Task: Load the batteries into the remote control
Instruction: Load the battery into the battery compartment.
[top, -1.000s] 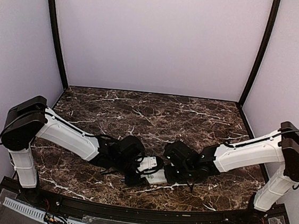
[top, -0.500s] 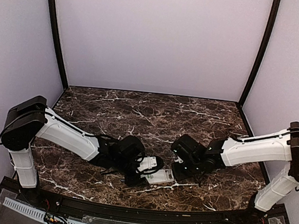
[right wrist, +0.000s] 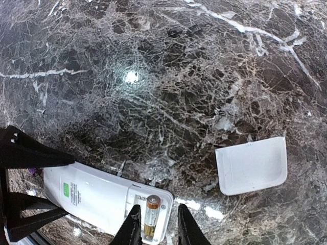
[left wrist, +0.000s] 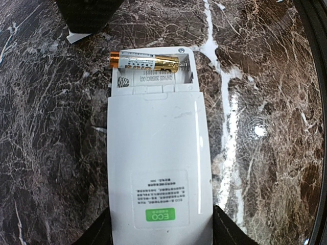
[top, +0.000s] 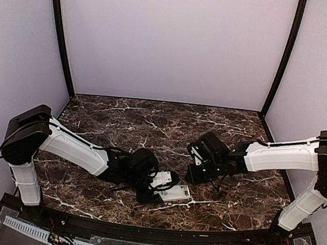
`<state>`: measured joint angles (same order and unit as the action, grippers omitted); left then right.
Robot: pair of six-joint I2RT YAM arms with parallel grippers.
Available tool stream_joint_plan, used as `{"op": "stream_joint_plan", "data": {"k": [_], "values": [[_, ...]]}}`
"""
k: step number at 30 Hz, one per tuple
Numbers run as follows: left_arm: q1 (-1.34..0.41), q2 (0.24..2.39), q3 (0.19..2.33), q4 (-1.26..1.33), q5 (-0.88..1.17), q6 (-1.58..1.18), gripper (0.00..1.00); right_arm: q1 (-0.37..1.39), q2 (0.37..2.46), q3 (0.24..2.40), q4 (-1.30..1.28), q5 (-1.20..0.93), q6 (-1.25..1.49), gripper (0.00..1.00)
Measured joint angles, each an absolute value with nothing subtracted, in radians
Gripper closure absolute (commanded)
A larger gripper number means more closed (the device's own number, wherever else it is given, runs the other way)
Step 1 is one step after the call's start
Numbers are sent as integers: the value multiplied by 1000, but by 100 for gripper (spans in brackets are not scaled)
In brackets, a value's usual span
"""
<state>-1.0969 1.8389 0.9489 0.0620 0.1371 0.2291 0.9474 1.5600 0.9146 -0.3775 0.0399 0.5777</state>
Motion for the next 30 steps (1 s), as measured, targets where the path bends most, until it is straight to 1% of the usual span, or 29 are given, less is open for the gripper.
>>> {"op": "stream_joint_plan", "data": {"k": [7, 9, 19, 30], "values": [[-1097, 1839, 950, 60, 137, 229, 66, 939, 1647, 949, -360, 17, 577, 78], [-1097, 1839, 950, 59, 137, 229, 66, 939, 1659, 954, -359, 17, 573, 80], [-1097, 1839, 950, 59, 137, 229, 67, 940, 1687, 959, -341, -12, 549, 85], [-1097, 1839, 950, 59, 137, 229, 66, 947, 1687, 957, -337, -30, 539, 88]]}}
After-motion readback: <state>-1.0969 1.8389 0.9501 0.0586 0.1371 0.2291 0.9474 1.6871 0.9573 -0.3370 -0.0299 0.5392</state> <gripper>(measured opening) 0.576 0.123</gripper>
